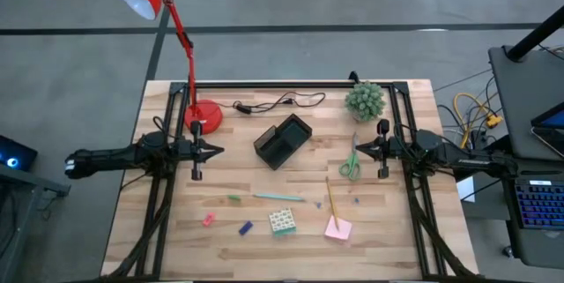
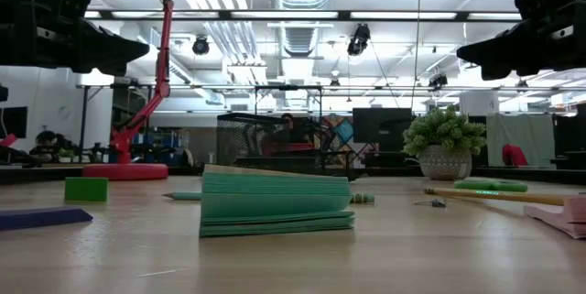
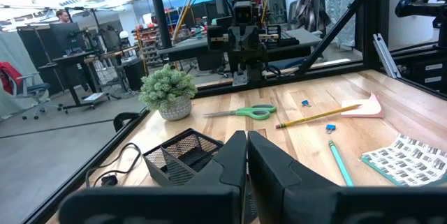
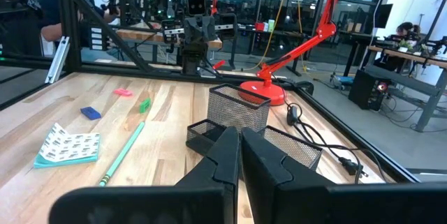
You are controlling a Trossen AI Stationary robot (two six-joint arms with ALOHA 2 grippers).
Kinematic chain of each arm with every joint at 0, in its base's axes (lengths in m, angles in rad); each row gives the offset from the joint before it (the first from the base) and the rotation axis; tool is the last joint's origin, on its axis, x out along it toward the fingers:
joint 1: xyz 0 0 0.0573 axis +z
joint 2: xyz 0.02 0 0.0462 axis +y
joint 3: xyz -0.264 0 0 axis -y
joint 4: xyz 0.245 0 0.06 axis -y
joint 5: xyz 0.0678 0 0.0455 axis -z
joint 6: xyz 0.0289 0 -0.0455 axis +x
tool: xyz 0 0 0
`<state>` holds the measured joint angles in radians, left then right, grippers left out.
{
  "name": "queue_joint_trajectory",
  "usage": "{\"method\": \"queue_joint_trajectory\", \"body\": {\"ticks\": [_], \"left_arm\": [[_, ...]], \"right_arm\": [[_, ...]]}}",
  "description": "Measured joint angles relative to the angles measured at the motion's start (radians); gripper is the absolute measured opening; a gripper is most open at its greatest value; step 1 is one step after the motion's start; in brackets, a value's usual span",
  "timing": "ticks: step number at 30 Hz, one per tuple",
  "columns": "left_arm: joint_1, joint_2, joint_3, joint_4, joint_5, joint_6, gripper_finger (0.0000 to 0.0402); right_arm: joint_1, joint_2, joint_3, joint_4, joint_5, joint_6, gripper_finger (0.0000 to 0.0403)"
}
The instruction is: Pick and place office supplies into organizer
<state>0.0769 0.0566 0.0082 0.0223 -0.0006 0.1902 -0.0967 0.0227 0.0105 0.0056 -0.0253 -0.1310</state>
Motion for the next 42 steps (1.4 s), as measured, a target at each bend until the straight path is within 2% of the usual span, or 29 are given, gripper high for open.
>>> {"method": "queue_joint_trajectory", "body": {"ticks": [23,28,35,39,42], "left_arm": [[0.000,0.000,0.000,0.002,0.000,0.000,0.0000],[0.000,0.000,0.000,0.035,0.000,0.000,0.0000],[0.000,0.001,0.000,0.058,0.000,-0.025,0.0000],[0.000,0.000,0.000,0.090,0.000,-0.027,0.0000],[0.000,0.000,0.000,0.110,0.000,-0.028,0.0000]], "right_arm": [[0.000,0.000,0.000,0.001,0.001,0.000,0.0009],[-0.002,-0.001,0.000,0.055,0.105,0.000,0.0009],[-0.002,0.000,0.000,0.059,0.113,-0.001,0.0009],[-0.002,0.000,0.000,0.122,0.111,0.000,0.0009],[-0.002,0.000,0.000,0.159,0.104,0.060,0.0009]]}}
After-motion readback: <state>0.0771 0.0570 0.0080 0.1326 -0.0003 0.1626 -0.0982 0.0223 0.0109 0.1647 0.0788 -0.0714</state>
